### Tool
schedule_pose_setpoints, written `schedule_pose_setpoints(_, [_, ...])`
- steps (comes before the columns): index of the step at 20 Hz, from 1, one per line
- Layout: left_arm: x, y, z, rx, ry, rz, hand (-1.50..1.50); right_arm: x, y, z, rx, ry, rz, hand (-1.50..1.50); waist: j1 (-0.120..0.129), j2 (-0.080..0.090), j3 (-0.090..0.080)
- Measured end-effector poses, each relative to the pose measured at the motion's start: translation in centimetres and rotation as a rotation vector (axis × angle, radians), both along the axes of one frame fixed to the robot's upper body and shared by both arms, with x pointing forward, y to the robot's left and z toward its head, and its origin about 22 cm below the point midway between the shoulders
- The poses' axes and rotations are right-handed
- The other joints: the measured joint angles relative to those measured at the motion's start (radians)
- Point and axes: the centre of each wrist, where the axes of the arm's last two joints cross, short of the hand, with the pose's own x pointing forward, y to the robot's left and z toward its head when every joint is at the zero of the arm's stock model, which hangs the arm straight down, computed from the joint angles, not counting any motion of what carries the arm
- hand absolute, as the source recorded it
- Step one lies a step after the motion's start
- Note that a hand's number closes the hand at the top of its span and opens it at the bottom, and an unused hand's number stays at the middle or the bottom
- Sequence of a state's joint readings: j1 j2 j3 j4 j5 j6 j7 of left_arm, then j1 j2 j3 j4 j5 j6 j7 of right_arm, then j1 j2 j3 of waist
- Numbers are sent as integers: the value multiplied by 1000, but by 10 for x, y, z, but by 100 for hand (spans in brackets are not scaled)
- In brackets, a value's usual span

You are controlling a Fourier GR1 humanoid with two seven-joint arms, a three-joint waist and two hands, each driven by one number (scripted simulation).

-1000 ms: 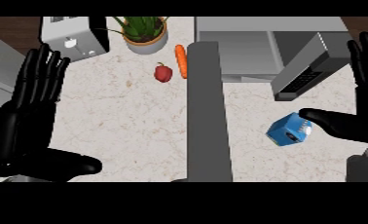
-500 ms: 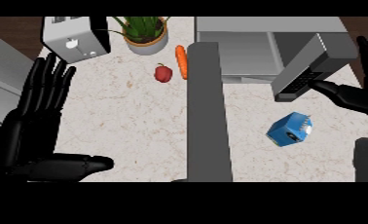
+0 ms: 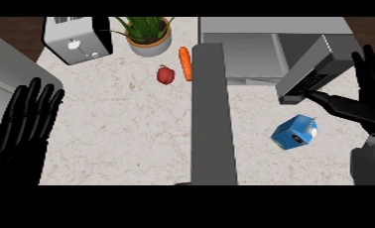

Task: Pick up the milk, place it into the microwave and close the microwave

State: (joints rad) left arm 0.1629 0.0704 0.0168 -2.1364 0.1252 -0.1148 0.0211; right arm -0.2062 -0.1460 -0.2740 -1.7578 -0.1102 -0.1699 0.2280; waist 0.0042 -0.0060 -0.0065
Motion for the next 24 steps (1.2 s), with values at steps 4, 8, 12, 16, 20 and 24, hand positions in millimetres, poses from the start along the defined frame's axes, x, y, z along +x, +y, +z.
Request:
schedule_pose_setpoints(4, [-9, -8, -6, 4, 5, -2, -150, -8, -2, -13, -30, -14, -9, -150, 0, -10, -11])
schedule_pose_setpoints(8, [-14, -9, -4, 2, -1, -6, -150, -19, -6, -44, -21, 61, -23, -150, -1, -4, -4])
schedule_pose_setpoints(12, [-20, -10, -1, -2, 0, -11, -150, -30, -9, -86, -23, 128, -47, -150, 0, 2, 3])
schedule_pose_setpoints(16, [-27, -7, 0, 0, 4, -8, -150, -46, -13, -117, -7, 164, -68, -150, -1, 4, 5])
schedule_pose_setpoints(20, [-32, -7, -3, -2, 3, -5, -150, -48, -18, -137, -2, 181, -69, -150, -1, 5, 6])
schedule_pose_setpoints(24, [-33, -14, 5, 0, 6, -2, -150, -55, -22, -160, 18, 179, -74, -150, -1, 6, 7])
